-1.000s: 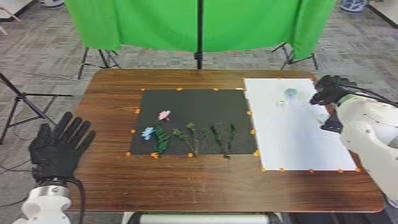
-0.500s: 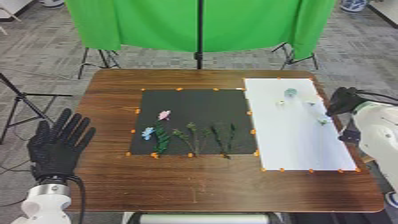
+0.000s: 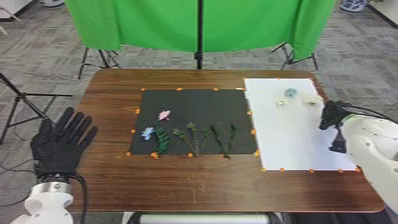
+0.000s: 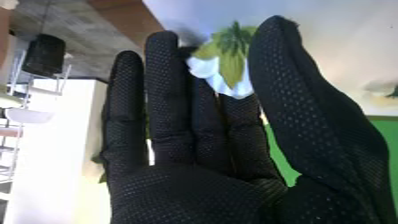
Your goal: Arrange flowers
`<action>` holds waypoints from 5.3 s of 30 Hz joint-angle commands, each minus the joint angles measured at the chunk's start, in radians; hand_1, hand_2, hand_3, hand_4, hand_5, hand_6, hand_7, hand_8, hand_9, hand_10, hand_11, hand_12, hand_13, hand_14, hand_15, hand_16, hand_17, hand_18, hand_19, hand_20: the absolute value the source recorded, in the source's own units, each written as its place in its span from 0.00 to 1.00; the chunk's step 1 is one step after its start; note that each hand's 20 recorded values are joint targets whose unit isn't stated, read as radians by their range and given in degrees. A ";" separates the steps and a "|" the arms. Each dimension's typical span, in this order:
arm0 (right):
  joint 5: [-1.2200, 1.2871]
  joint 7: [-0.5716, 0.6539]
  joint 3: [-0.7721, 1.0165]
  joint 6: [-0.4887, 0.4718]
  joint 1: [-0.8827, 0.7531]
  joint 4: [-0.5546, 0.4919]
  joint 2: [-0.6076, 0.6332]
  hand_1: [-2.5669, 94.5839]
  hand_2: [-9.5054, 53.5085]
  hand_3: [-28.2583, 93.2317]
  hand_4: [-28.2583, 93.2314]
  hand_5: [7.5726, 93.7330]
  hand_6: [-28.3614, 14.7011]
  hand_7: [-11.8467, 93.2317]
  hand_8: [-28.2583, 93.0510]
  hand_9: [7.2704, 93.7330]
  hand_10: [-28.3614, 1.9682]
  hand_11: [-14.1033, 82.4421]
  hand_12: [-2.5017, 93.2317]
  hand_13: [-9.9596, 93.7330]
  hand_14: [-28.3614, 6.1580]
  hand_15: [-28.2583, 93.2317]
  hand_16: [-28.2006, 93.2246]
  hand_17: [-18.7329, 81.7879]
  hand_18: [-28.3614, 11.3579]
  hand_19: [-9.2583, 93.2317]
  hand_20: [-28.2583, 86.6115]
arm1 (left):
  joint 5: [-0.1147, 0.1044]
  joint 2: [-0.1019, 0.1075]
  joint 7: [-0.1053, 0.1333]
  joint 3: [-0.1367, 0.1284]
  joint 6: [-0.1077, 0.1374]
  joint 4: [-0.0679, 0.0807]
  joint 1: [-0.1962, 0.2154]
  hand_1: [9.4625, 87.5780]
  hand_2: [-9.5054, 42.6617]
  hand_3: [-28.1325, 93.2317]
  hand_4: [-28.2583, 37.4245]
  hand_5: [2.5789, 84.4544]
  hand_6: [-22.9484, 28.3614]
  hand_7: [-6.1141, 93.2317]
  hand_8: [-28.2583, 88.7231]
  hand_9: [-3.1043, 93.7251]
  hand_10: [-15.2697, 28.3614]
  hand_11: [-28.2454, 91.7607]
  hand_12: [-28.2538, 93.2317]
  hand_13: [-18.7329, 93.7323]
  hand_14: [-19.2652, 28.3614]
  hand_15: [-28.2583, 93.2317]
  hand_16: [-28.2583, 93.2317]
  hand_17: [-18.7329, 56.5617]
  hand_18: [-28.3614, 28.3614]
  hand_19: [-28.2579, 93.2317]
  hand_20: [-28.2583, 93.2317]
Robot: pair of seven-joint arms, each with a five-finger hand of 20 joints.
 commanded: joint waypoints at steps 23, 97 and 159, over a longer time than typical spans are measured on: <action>-0.074 -0.043 -0.065 0.360 -0.037 -0.035 0.043 1.00 0.00 0.00 0.64 0.75 0.73 0.59 0.34 0.90 0.73 0.27 0.50 0.79 0.76 0.54 0.63 0.44 0.23 0.70 0.55 | -0.017 -0.015 -0.004 0.000 0.018 0.000 0.027 0.18 0.42 0.85 0.00 0.49 0.59 0.18 0.17 0.40 0.67 0.41 0.32 0.41 0.68 0.47 0.19 0.21 0.72 0.44 0.33; -0.311 -0.356 -0.882 0.268 0.597 0.165 -0.441 1.00 0.00 0.00 0.63 0.71 0.75 0.57 0.30 0.87 0.74 0.25 0.48 0.76 0.75 0.52 0.63 0.43 0.25 0.68 0.53 | -0.034 0.018 -0.030 0.005 0.015 0.003 0.001 0.18 0.42 0.84 0.00 0.49 0.59 0.18 0.17 0.40 0.67 0.41 0.32 0.41 0.69 0.47 0.19 0.21 0.72 0.44 0.33; -0.068 -0.124 -0.380 0.130 0.340 0.081 -0.054 0.51 0.00 0.92 0.00 0.49 0.64 0.35 0.11 0.50 0.50 0.27 0.20 0.54 0.45 0.51 0.38 0.37 0.22 0.62 0.44 | -0.034 0.001 -0.018 0.017 0.012 0.004 -0.005 0.18 0.42 0.84 0.00 0.50 0.59 0.19 0.16 0.41 0.67 0.42 0.32 0.41 0.69 0.48 0.19 0.21 0.72 0.44 0.33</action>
